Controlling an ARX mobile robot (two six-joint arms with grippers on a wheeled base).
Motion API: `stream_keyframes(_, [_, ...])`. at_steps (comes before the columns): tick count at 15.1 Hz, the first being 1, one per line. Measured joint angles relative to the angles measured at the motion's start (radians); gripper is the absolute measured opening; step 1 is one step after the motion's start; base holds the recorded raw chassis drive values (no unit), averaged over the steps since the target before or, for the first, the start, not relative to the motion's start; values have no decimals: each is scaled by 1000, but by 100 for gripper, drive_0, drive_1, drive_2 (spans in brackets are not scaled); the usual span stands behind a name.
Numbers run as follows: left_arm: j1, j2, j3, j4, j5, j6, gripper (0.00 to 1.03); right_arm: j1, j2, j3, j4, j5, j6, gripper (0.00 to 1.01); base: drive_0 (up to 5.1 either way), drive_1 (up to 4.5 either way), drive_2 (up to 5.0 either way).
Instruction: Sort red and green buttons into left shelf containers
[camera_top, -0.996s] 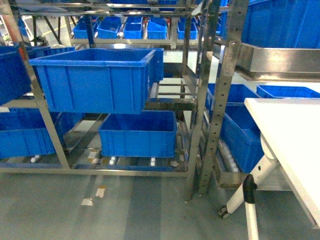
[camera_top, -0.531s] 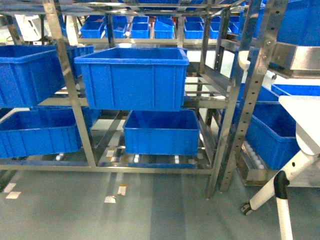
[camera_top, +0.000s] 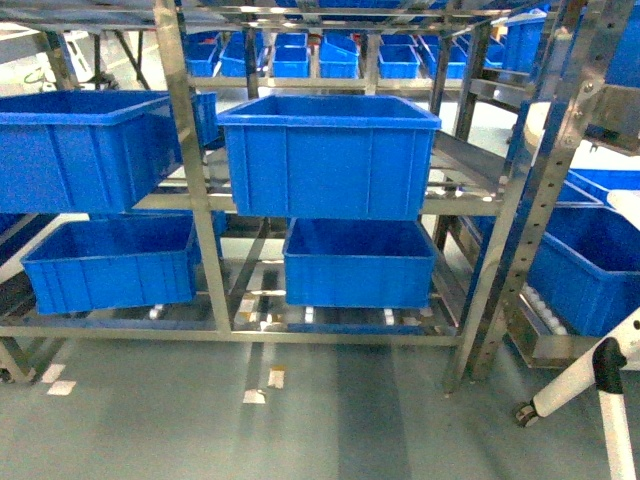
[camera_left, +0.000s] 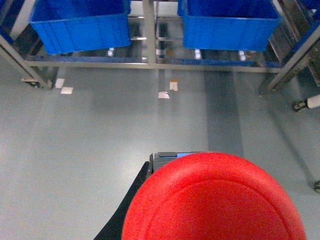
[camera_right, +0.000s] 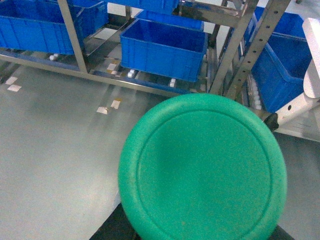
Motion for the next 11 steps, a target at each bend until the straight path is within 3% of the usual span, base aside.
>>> stream_keyframes(11, [0,-2,0,-2,2,0,26,0,0,0,2,3,0,26,-493,152,325])
